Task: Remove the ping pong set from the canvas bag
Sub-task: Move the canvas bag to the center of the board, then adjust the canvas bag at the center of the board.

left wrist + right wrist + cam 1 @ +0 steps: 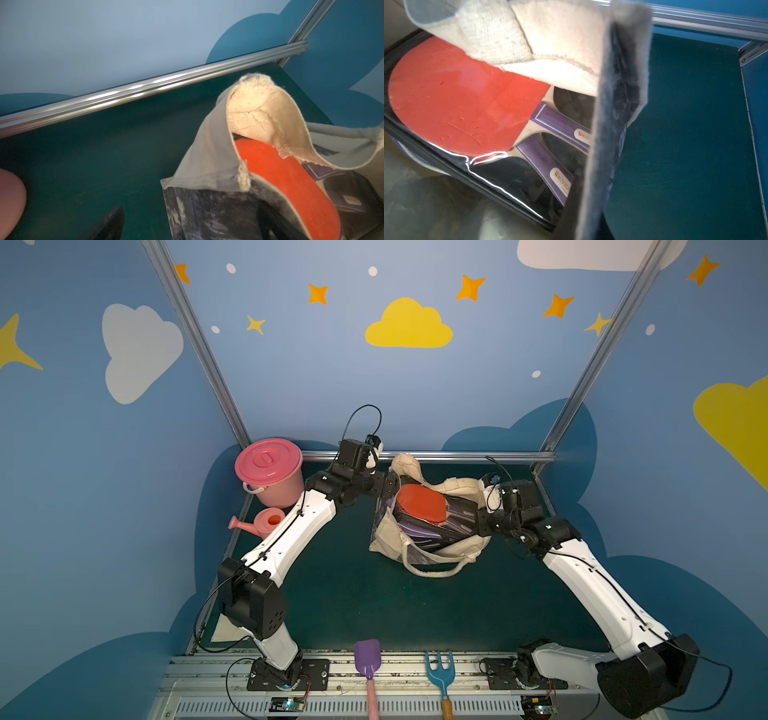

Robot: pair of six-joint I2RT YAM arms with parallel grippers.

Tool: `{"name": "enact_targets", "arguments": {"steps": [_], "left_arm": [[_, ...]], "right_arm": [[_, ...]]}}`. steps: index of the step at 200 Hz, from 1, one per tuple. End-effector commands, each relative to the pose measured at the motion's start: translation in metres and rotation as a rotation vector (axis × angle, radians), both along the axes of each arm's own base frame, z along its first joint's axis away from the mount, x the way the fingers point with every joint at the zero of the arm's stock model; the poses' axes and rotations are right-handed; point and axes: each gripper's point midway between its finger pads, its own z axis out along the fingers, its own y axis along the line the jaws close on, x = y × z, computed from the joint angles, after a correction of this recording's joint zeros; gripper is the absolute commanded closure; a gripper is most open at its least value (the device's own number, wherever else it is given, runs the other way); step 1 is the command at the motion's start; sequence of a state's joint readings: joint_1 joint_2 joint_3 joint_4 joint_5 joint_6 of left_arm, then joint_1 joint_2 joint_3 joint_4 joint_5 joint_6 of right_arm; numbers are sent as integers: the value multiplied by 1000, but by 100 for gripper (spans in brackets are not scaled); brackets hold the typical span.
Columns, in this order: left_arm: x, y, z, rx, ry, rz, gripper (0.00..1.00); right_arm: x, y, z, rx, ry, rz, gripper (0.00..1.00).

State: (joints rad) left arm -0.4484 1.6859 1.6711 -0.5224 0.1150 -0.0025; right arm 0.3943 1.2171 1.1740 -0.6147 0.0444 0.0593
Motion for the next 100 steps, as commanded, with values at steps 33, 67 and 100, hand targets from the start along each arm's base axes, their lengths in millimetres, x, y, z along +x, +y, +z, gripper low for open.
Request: {"name": "enact_targets", "arguments": {"steps": [33,67,100], "left_arm": [[-3,-16,51,-140,-79,-93,0],[0,-17,67,-151,-102,-91,0],[21,-12,39,-22,-40,-20,0]], "right_arm": [[-5,4,10,3,-36,34,100],[-1,7,8,7,-33,41,100],[1,10,8,8,-30,47,100]]}}
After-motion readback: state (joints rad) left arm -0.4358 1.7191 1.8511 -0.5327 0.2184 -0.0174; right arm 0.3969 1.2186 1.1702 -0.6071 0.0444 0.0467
